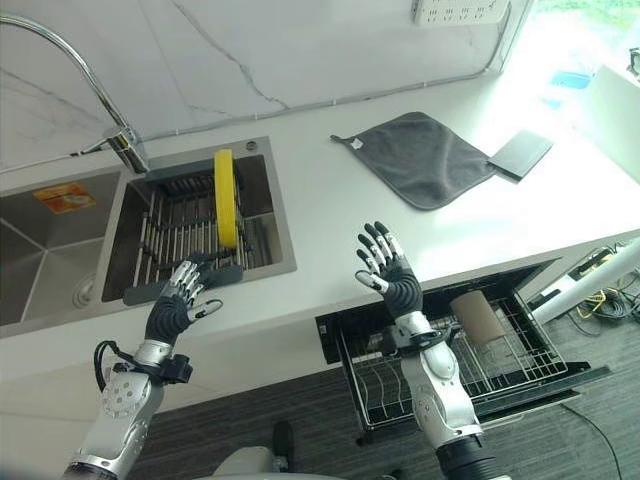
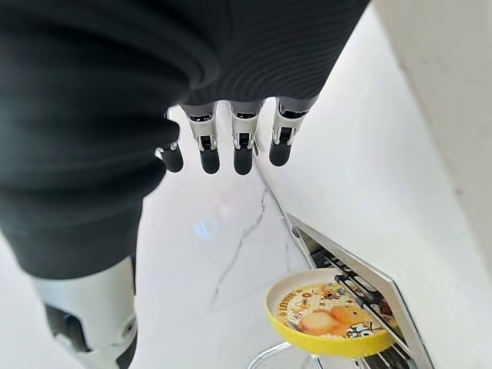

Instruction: Place the dishes in the dishwasher.

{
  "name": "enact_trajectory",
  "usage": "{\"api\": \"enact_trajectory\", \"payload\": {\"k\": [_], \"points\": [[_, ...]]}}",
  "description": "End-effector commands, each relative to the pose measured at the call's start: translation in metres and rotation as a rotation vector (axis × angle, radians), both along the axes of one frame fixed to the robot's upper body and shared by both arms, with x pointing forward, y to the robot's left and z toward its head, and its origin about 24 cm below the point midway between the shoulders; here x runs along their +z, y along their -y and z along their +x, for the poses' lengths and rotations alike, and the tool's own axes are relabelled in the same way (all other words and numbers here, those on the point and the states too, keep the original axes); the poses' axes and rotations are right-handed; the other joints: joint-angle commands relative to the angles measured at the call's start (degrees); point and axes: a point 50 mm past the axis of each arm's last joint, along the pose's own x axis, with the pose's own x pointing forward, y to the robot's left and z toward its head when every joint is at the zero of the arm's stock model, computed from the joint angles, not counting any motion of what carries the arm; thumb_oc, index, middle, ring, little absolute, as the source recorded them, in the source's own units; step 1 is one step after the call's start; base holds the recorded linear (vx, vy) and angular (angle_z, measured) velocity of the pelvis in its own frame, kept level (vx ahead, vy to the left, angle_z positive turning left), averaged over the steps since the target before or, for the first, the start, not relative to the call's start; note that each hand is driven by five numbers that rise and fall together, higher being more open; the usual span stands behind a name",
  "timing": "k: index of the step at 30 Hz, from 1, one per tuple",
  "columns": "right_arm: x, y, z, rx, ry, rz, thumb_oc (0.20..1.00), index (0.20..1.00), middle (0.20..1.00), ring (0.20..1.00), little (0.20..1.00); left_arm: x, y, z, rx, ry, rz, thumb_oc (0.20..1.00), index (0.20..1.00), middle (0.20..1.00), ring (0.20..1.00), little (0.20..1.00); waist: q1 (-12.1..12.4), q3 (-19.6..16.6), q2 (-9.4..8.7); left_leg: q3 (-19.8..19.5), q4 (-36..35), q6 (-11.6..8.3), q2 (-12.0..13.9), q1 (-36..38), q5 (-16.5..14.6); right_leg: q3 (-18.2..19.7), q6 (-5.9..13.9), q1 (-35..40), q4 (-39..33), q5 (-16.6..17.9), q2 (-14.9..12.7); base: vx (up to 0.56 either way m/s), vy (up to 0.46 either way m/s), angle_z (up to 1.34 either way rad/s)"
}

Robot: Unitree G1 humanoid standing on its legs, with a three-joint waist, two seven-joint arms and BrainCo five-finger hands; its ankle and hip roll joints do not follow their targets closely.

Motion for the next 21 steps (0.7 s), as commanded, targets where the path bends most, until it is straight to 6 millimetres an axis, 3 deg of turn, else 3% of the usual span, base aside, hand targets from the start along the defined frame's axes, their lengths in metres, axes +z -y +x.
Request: {"api": "enact_trajectory", "payload": {"k": [1,12,21], "points": [[0.039,-0.003,0.004,0.015,0.218,-0.027,1.000,1.000,1.000,1.000,1.000,0.030,0.000,0.011,0.005,0.157,0.020,1.000,1.000,1.000,1.000,1.000,0.5,0.0,1.28,3.1,1.2,-2.96,5.5,-0.8,-1.8,0.0,-2.34,0.0,5.9,-7.0,1.9,-0.01,-0.012,-0.05],[0.052,-0.016,0.010,0.136,0.259,-0.114,1.000,1.000,1.000,1.000,1.000,0.025,-0.006,0.003,0.072,0.135,-0.035,1.000,1.000,1.000,1.000,1.000,3.4,-0.8,0.77,-0.6,1.3,-3.50,5.3,-1.8,-1.5,0.2,-3.27,1.2,4.1,-7.0,3.6,0.01,0.004,-0.02],[0.069,-0.042,0.036,0.193,0.196,-0.083,1.000,1.000,1.000,1.000,1.000,0.026,-0.004,0.003,0.018,0.131,-0.014,1.000,1.000,1.000,1.000,1.000,7.6,-1.5,0.75,-2.0,1.0,-3.58,4.8,-2.4,-1.3,-2.5,-3.75,2.7,3.8,-7.4,3.8,0.05,0.022,0.17]]}}
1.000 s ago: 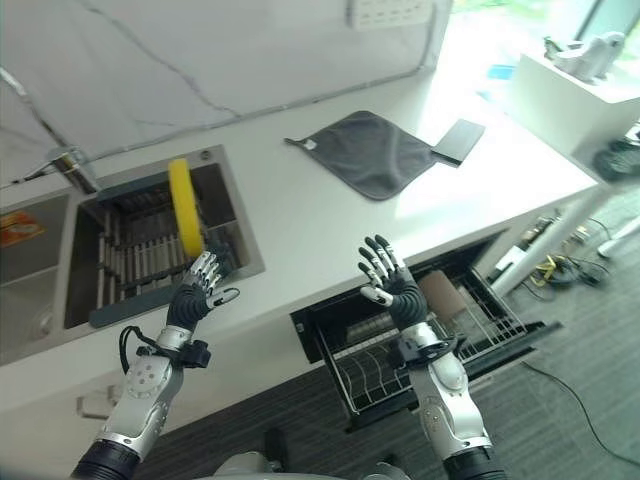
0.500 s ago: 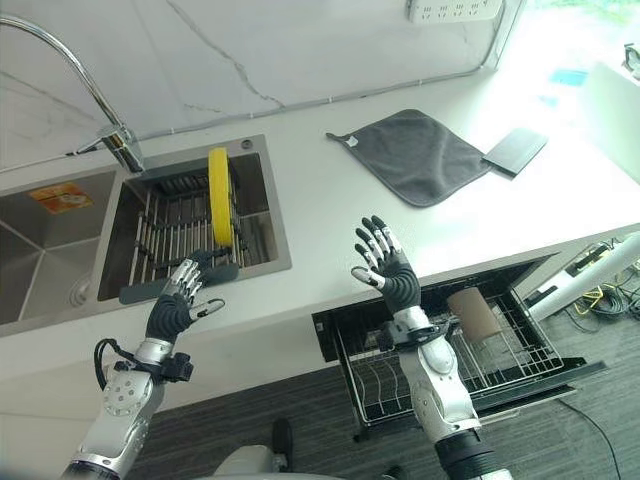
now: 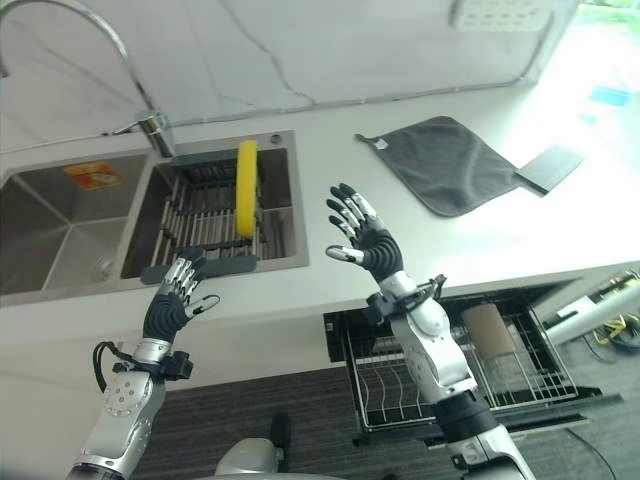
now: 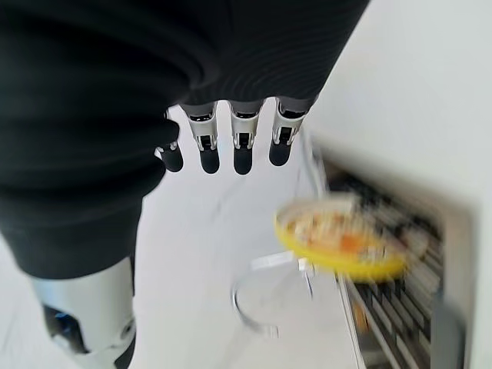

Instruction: Place the dishes in the dishwasher.

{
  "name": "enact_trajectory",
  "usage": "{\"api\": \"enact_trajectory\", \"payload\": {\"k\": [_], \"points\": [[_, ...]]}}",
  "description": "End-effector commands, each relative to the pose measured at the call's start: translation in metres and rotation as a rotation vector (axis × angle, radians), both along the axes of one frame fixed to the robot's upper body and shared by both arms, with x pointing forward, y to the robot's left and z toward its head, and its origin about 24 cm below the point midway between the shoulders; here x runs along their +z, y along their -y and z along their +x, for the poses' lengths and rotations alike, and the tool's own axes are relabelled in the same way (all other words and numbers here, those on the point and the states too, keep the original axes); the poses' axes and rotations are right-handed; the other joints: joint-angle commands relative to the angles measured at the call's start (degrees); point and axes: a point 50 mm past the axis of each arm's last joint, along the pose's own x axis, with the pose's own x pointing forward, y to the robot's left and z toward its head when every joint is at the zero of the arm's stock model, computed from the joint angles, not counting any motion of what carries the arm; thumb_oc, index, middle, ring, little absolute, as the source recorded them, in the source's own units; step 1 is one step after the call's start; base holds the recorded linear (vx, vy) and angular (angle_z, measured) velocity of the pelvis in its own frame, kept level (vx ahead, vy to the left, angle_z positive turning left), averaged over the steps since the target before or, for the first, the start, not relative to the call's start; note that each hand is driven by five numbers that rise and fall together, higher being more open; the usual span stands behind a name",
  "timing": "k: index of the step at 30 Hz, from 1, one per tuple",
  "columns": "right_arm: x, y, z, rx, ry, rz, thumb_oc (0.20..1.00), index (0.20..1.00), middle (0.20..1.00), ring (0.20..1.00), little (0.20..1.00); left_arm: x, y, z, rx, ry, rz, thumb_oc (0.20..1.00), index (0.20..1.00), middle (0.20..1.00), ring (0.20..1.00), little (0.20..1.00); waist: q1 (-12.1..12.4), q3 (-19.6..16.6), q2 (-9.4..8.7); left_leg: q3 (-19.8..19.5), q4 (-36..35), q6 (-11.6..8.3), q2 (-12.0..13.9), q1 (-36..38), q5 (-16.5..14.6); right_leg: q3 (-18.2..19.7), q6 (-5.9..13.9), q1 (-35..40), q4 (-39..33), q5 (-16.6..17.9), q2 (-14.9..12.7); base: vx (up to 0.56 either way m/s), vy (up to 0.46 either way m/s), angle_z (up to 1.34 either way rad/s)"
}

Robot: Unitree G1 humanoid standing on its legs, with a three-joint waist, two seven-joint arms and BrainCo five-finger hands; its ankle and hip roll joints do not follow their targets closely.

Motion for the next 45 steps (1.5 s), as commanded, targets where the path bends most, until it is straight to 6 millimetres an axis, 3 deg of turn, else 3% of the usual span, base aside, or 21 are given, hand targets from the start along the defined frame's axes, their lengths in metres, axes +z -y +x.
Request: {"api": "enact_trajectory", "payload": {"k": [1,9,12,18,27,36,45], "points": [[0.013,-0.006,0.006,-0.010,0.014,0.056,1.000,1.000,1.000,1.000,1.000,0.024,-0.002,0.004,-0.042,0.112,0.042,1.000,1.000,1.000,1.000,1.000,1.3,-2.7,1.03,0.8,1.0,-2.43,3.7,-2.7,-2.0,-0.1,-3.44,-0.1,6.0,-7.4,1.3,0.04,0.027,0.14],[0.026,-0.014,0.030,-0.063,-0.055,0.138,1.000,1.000,1.000,1.000,1.000,0.024,-0.002,0.003,-0.072,0.107,0.044,1.000,1.000,1.000,1.000,1.000,4.6,-3.2,1.37,-0.7,0.8,-2.33,3.2,-3.4,-1.9,-2.2,-3.28,1.4,5.4,-7.3,1.0,0.04,0.016,0.14],[0.042,-0.011,0.043,-0.130,-0.040,0.206,1.000,1.000,1.000,1.000,1.000,0.024,-0.004,0.004,-0.077,0.096,0.030,1.000,1.000,1.000,1.000,1.000,6.2,-3.3,1.59,-1.7,0.7,-2.22,3.0,-3.7,-1.8,-2.9,-3.26,2.0,5.3,-7.3,1.0,0.05,0.015,0.10],[0.060,-0.002,0.045,-0.186,0.020,0.251,1.000,1.000,1.000,1.000,1.000,0.021,-0.009,0.003,-0.081,0.084,0.048,1.000,1.000,1.000,1.000,1.000,6.9,-3.4,1.63,-3.0,0.7,-1.87,2.5,-3.9,-2.0,-2.7,-3.15,2.0,5.5,-7.4,0.9,0.03,0.001,0.10],[0.061,-0.004,0.051,-0.195,-0.021,0.208,1.000,1.000,1.000,1.000,1.000,0.021,-0.007,0.007,-0.106,0.071,0.052,1.000,1.000,1.000,1.000,1.000,7.0,-3.6,1.44,-3.6,0.7,-1.84,2.5,-3.3,-2.3,-2.2,-2.97,1.9,5.3,-7.1,0.8,0.04,-0.018,-0.01],[0.085,0.007,0.059,-0.261,0.051,0.242,1.000,1.000,1.000,1.000,1.000,0.020,-0.007,0.007,-0.122,0.054,0.075,1.000,1.000,1.000,1.000,1.000,7.9,-3.8,1.54,-4.6,0.7,-1.94,2.3,-3.4,-2.4,-2.4,-2.86,1.9,5.5,-7.2,0.7,0.03,-0.006,0.00],[0.071,0.008,0.068,-0.263,-0.096,0.293,1.000,1.000,1.000,1.000,1.000,0.020,-0.007,0.007,-0.147,0.043,0.083,1.000,1.000,1.000,1.000,1.000,8.4,-3.9,1.79,-5.2,0.7,-1.76,2.0,-3.2,-2.4,-2.6,-2.76,2.0,5.7,-7.2,0.5,0.03,-0.005,0.00]]}}
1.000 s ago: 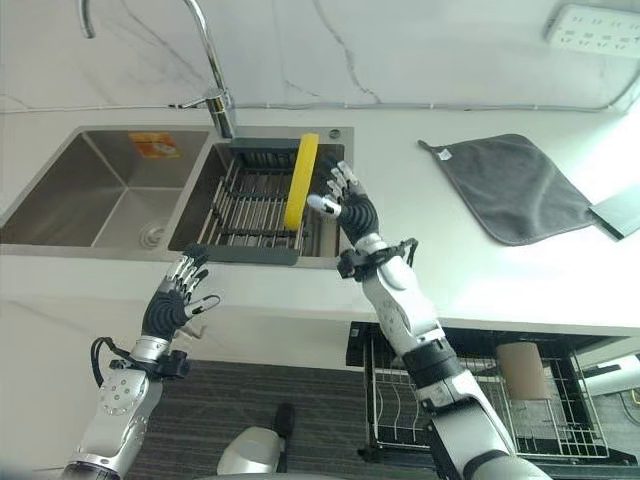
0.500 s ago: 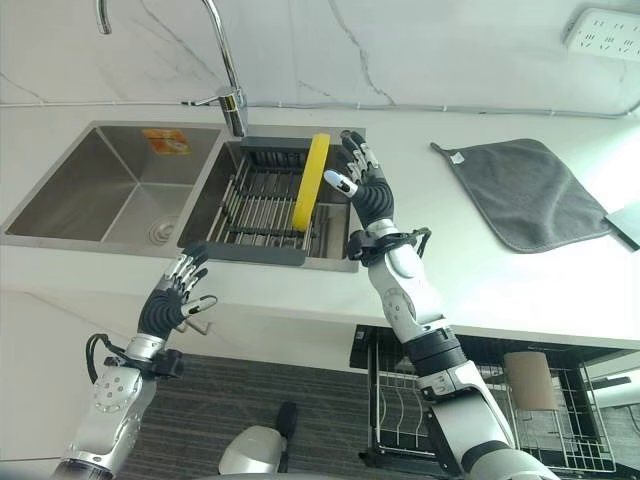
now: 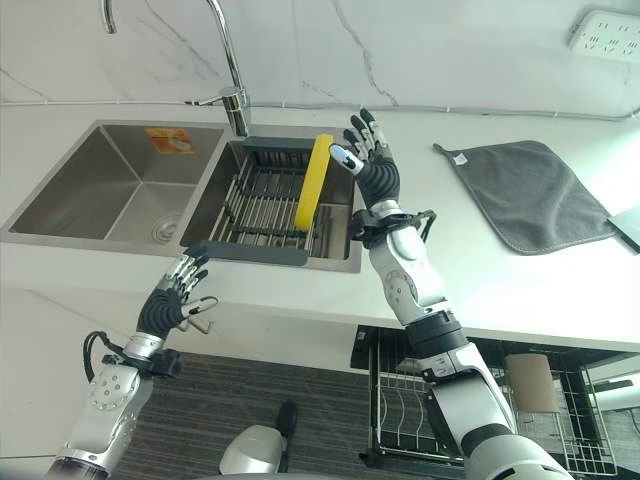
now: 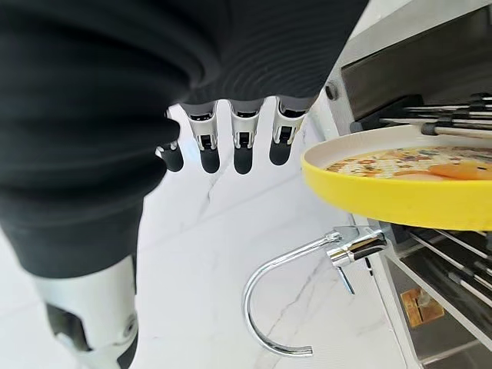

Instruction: Place the dishes in the dishwasher.

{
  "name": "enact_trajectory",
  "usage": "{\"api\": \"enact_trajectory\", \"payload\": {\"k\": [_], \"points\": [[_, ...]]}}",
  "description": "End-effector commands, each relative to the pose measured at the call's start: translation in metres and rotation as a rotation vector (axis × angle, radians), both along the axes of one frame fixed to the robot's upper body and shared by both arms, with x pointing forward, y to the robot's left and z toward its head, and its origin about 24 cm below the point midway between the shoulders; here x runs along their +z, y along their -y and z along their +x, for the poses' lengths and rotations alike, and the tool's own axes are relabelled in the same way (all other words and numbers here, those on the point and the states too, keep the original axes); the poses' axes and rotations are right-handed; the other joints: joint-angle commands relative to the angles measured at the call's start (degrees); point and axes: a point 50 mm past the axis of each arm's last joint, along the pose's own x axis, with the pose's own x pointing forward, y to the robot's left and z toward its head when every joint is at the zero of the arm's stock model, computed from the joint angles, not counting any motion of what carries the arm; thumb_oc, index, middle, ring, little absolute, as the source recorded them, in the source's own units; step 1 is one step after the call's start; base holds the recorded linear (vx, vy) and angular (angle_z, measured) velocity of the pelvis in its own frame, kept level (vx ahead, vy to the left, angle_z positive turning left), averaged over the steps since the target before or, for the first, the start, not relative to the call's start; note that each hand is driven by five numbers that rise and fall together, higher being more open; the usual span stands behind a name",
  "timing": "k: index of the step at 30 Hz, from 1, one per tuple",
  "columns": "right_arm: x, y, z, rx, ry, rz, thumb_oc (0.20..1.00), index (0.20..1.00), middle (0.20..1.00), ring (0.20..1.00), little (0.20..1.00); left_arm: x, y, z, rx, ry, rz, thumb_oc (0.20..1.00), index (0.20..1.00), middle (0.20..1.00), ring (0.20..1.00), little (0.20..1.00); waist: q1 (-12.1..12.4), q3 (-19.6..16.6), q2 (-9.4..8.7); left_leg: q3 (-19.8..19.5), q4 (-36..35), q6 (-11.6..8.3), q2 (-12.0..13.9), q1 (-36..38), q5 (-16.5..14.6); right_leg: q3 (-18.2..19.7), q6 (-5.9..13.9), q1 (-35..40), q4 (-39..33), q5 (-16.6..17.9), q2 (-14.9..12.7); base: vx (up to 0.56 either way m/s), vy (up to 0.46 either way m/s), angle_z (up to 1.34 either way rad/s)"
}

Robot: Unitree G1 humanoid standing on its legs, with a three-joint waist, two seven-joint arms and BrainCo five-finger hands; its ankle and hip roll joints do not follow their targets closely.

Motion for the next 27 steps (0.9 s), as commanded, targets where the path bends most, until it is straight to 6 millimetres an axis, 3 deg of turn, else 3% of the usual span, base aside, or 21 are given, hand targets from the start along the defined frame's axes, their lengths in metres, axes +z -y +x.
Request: {"api": "enact_trajectory", "payload": {"k": [1,16,27], "points": [[0.019,0.005,0.006,-0.005,0.029,0.057,1.000,1.000,1.000,1.000,1.000,0.011,0.003,0.004,-0.053,0.053,0.011,1.000,1.000,1.000,1.000,1.000,1.5,-4.3,2.27,-0.7,0.7,-1.60,2.9,-2.5,-2.7,0.4,-1.69,0.2,5.7,-6.4,0.4,0.00,0.000,0.00],[-0.004,0.017,0.020,-0.085,-0.101,0.087,1.000,1.000,1.000,1.000,1.000,0.012,0.000,0.003,-0.068,0.046,0.046,1.000,1.000,1.000,1.000,1.000,2.1,-3.9,3.31,-0.9,0.6,-1.63,2.7,-3.2,-2.2,-0.2,-1.14,0.0,5.9,-6.0,-0.5,0.01,0.004,0.00],[-0.018,0.015,0.025,-0.070,-0.178,0.001,1.000,1.000,1.000,1.000,1.000,0.007,-0.001,0.001,-0.079,0.016,0.009,1.000,1.000,1.000,1.000,1.000,3.0,-3.3,3.70,-2.0,0.7,-1.66,2.2,-4.1,-1.6,-0.8,-0.67,0.0,6.3,-5.9,-1.2,0.02,0.010,0.02]]}}
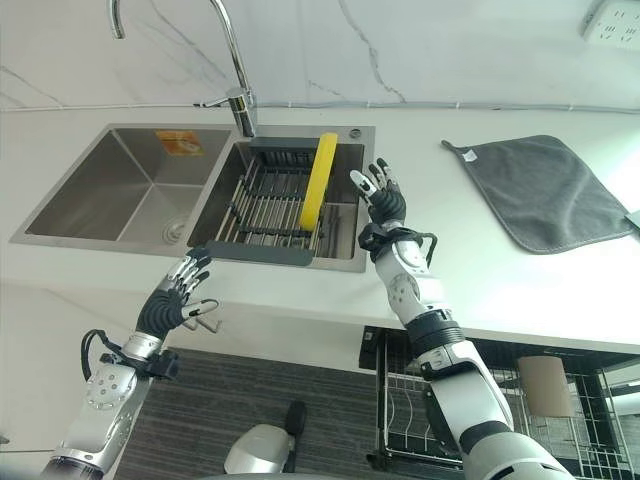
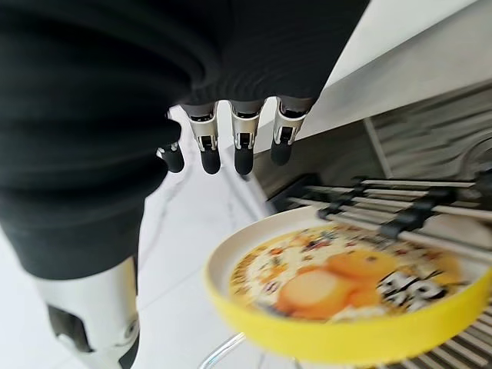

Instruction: Place the dishes in the dishwasher.

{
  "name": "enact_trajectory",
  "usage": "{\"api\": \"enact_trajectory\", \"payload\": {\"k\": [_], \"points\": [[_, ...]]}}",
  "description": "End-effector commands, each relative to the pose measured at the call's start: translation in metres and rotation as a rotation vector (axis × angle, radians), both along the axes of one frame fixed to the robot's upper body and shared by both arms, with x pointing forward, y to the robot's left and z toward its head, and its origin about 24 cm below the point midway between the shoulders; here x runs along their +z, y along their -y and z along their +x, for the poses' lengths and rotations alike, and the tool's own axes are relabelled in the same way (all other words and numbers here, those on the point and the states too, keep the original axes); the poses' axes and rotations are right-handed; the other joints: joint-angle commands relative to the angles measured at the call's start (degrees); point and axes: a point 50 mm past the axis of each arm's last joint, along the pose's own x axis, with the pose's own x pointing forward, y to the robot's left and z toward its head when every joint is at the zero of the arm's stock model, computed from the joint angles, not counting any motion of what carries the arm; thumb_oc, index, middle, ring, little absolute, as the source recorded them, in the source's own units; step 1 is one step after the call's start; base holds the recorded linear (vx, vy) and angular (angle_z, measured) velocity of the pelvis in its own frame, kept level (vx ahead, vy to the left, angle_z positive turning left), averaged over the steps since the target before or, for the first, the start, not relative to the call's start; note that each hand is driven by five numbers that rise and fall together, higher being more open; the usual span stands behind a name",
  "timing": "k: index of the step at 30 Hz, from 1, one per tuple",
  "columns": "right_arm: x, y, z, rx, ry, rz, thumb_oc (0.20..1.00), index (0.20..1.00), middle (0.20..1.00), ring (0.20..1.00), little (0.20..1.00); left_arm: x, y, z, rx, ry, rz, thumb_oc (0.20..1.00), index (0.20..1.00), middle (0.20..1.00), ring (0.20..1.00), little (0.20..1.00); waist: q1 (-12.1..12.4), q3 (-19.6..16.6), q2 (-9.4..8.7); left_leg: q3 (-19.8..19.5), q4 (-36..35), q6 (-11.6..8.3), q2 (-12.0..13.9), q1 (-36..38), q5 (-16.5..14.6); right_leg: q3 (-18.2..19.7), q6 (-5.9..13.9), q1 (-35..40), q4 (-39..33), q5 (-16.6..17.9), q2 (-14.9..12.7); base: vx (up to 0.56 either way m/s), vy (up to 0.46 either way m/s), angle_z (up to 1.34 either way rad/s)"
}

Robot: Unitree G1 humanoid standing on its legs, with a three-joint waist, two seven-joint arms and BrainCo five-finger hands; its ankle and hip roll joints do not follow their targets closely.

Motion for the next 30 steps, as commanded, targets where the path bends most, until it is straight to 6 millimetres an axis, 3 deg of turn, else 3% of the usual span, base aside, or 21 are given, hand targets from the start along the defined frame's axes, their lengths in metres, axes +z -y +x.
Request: {"api": "enact_trajectory", "payload": {"k": [1,8,22,30], "points": [[0.035,-0.010,0.006,0.052,0.116,-0.042,1.000,1.000,1.000,1.000,1.000,0.007,0.001,0.001,-0.042,0.036,0.006,1.000,1.000,1.000,1.000,1.000,2.1,-3.2,1.61,-0.9,0.7,-1.61,2.3,-3.8,-1.7,-0.1,-0.61,-0.2,6.4,-5.9,-1.3,0.03,0.011,0.09],[0.041,-0.017,0.009,0.058,0.107,-0.107,1.000,1.000,1.000,1.000,1.000,0.007,0.002,0.002,-0.048,0.045,0.022,1.000,1.000,1.000,1.000,1.000,2.7,-2.8,1.41,-1.4,0.8,-1.54,2.0,-4.3,-1.4,-0.5,-0.33,-0.2,6.8,-5.9,-1.5,0.01,0.005,0.03],[0.054,-0.005,0.014,0.006,0.093,-0.079,1.000,1.000,1.000,1.000,1.000,0.007,0.001,0.002,-0.052,0.030,0.025,1.000,1.000,1.000,1.000,1.000,3.6,-2.0,1.04,-2.3,0.8,-1.36,1.9,-4.6,-1.2,-0.8,-0.32,-0.3,7.6,-6.1,-1.6,0.00,-0.002,0.04],[0.056,-0.003,0.014,-0.078,0.089,-0.182,1.000,1.000,1.000,1.000,1.000,0.004,0.002,0.001,-0.027,0.024,0.041,1.000,1.000,1.000,1.000,1.000,3.4,-1.6,0.82,-2.3,0.9,-1.33,2.0,-4.4,-1.2,-0.4,-0.28,-0.5,7.9,-6.2,-1.5,0.00,-0.002,0.00]]}}
